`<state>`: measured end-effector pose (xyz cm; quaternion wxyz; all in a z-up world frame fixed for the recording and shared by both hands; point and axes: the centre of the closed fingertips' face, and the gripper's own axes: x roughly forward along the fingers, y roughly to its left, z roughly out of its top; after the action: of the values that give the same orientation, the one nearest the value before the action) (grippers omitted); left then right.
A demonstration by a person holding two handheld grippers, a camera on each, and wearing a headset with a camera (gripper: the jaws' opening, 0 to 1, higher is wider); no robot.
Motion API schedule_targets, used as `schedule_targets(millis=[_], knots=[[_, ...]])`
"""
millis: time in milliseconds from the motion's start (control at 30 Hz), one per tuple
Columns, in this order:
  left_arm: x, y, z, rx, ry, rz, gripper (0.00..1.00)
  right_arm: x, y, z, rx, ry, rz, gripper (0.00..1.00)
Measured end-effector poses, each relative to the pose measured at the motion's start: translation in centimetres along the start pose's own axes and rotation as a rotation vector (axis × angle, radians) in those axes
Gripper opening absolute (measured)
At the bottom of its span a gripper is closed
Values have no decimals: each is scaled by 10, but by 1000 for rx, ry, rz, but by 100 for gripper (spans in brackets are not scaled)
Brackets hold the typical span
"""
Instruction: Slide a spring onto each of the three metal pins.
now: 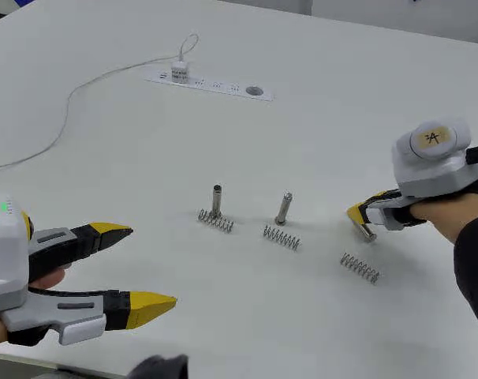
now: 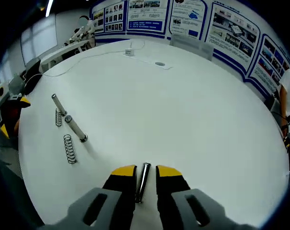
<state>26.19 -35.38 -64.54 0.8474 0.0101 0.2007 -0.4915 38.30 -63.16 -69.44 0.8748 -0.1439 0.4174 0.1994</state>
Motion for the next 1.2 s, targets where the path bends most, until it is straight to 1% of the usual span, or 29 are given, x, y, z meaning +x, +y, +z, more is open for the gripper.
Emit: schedule_targets(millis=[167, 367, 633, 700, 800, 900, 1033, 1067, 1133, 1200], knots=[[-1, 2, -1, -5, 0, 5, 73, 5, 1, -2, 11, 24, 11, 15], [-2, 3, -1, -11, 0, 8, 73, 10, -1, -4, 23, 52, 8, 12], [-3, 4, -2, -17, -2, 13, 72, 11, 1, -6, 32, 71, 19, 10], [-3, 4, -2, -19, -3, 13, 72, 11, 1, -6, 49, 70, 21, 9], [-2, 4, -2, -18, -3, 11, 72, 11, 2, -7, 47, 65, 18, 9], [-2, 3, -2, -16, -3, 10, 72, 10, 2, -7, 64, 69, 13, 9], [-2, 4, 0, -14, -7, 11, 71, 9, 1, -8, 85, 63, 7, 9], [-3, 4, 1, -12, -7, 12, 71, 8, 1, -8, 89, 59, 7, 9], [-3, 5, 3, -11, -11, 13, 71, 2, 1, -4, 106, 37, 11, 9], [-4, 6, 4, -10, -15, 15, 71, -4, 0, -2, 101, 27, 6, 9]])
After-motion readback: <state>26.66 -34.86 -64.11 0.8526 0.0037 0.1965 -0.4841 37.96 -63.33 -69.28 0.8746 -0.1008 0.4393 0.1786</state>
